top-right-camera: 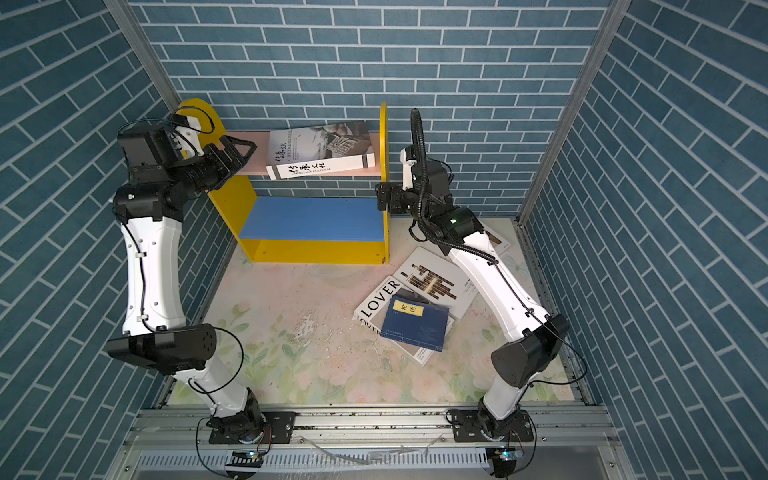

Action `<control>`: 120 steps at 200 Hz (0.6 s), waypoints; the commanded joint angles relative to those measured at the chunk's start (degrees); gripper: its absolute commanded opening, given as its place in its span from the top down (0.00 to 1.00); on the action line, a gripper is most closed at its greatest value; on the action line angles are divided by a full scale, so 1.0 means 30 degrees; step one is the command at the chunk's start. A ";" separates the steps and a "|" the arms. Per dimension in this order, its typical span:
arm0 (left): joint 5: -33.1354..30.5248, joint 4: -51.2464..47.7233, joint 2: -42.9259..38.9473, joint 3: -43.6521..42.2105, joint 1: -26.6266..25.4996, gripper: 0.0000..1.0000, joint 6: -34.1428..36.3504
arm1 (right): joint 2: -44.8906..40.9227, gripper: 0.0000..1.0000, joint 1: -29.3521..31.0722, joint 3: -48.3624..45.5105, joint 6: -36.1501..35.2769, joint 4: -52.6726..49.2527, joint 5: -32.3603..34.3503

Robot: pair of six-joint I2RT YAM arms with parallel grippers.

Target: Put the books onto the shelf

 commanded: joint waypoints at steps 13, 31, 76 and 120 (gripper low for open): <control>0.1752 0.1465 0.1463 0.0552 0.0174 0.00 -0.0857 | 0.1136 0.06 0.0595 0.1743 -0.0839 0.0684 0.1088; 0.2149 0.2095 0.1407 0.0109 0.0127 0.00 -0.1169 | 0.1513 0.06 0.0610 0.2542 -0.1443 0.0099 0.1087; 0.1487 0.1584 0.1547 0.0135 0.0105 0.00 -0.0796 | 0.2134 0.03 -0.0233 0.4333 -0.2210 0.0062 0.0167; 0.0378 0.1253 0.2390 0.0588 -0.0343 0.00 -0.0968 | 0.4375 0.02 -0.0680 0.7957 -0.2134 -0.0606 -0.1760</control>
